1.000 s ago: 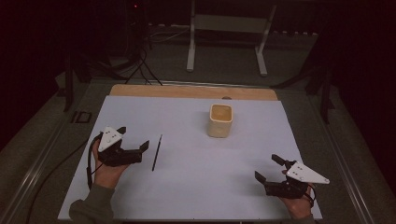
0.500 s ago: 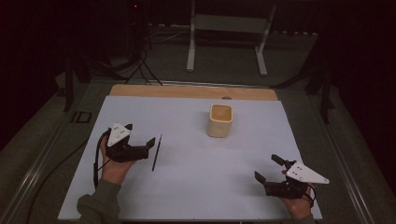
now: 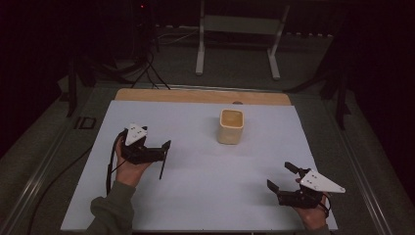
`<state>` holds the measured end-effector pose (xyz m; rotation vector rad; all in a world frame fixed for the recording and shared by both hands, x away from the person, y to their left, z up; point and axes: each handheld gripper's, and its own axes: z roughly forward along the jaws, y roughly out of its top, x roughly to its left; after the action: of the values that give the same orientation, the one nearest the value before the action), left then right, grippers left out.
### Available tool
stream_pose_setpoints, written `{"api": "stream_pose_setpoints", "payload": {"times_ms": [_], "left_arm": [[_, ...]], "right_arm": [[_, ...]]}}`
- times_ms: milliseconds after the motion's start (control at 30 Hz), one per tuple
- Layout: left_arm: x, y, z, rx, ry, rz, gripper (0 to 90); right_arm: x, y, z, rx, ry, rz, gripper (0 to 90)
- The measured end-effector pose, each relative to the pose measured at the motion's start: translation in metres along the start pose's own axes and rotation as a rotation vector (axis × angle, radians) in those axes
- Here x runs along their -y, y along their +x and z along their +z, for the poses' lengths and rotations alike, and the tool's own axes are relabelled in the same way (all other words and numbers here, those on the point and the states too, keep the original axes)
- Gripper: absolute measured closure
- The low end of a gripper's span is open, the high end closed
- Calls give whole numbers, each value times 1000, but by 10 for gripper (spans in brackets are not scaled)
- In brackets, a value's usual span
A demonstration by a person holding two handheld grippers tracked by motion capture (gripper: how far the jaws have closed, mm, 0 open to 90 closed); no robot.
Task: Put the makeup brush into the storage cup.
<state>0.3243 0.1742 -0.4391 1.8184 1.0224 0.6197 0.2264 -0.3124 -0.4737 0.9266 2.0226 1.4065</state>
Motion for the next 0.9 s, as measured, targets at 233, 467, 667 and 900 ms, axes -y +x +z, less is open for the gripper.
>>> {"api": "stream_pose_setpoints", "payload": {"times_ms": [233,467,667,900], "left_arm": [[-5,0,5,-11,26,-4,42],[-7,1,7,-24,79,-11,44],[-9,3,9,-40,137,-6,44],[-10,5,10,-60,212,-20,51]], "right_arm": [[0,0,0,-1,0,0,105],[0,0,0,-2,-1,1,104],[0,0,0,-1,-1,1,104],[0,0,0,-1,-1,1,104]]}}
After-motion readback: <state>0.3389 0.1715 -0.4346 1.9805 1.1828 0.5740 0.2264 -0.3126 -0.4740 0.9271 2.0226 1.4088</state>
